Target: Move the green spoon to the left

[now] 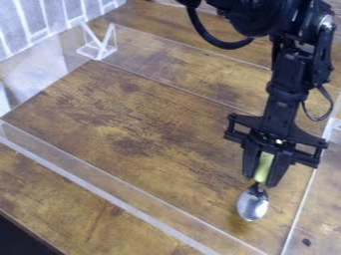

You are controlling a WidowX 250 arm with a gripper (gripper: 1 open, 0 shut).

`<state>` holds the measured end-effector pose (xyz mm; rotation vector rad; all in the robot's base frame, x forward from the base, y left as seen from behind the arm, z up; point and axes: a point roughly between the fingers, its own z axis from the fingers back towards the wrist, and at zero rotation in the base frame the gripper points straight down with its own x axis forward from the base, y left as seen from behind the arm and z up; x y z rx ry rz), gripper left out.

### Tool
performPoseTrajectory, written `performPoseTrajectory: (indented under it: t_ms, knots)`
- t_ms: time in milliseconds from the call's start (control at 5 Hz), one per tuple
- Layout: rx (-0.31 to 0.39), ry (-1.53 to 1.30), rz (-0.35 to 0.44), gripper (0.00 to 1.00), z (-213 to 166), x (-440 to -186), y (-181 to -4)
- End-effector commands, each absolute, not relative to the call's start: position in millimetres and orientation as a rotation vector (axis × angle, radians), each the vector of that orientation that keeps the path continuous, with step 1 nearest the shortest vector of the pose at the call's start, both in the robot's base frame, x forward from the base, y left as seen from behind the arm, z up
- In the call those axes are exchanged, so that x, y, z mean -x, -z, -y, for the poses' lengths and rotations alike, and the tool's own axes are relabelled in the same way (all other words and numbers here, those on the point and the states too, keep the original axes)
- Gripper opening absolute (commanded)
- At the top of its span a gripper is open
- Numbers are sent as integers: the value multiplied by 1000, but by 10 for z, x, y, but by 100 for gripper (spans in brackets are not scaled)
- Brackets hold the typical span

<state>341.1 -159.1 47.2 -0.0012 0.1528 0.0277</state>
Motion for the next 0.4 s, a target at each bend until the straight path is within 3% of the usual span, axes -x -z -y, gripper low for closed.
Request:
performPoseTrajectory:
  t_ms: [0,200]
  knots:
    - [42,-53,-55,0,1514,-3632,-813]
    - [42,-73,-58,0,1346,-3638,-782]
